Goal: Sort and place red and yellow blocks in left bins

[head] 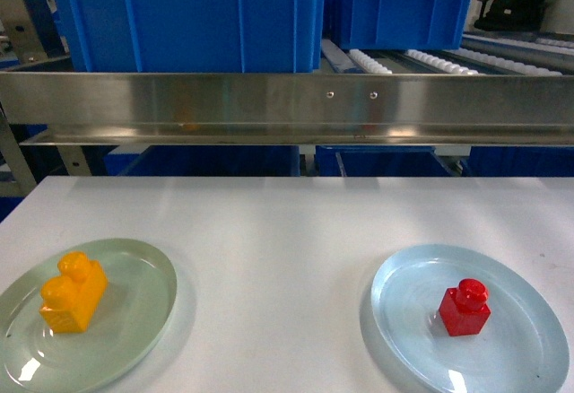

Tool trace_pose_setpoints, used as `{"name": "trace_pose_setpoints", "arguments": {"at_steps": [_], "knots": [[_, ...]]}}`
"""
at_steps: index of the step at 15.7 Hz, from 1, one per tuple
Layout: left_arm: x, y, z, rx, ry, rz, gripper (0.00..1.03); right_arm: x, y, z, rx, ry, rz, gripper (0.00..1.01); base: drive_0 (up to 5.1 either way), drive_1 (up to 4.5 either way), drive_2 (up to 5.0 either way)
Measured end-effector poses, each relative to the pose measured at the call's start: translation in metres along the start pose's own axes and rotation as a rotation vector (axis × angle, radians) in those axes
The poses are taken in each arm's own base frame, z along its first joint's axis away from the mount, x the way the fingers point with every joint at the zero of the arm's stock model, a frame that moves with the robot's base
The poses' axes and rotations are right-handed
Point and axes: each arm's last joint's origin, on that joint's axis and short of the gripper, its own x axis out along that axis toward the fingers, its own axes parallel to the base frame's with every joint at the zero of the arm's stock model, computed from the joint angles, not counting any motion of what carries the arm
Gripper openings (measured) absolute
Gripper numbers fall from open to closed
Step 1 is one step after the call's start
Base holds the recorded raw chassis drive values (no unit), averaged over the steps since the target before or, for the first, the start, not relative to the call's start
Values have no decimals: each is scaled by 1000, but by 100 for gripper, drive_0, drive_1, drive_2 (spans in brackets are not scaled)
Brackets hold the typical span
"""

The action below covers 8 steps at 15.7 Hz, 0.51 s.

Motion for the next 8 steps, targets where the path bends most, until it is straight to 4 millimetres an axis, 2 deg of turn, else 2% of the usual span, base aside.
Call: {"name": "trace_pose_setpoints", "arguments": {"at_steps": [6,8], "knots": [[0,0,0,0,-3,-1,98,0,0,1,-3,-11,6,98,0,0,0],[7,7,5,-5,-20,-9,98,9,-2,5,-15,-22,18,98,0,0,0]]}}
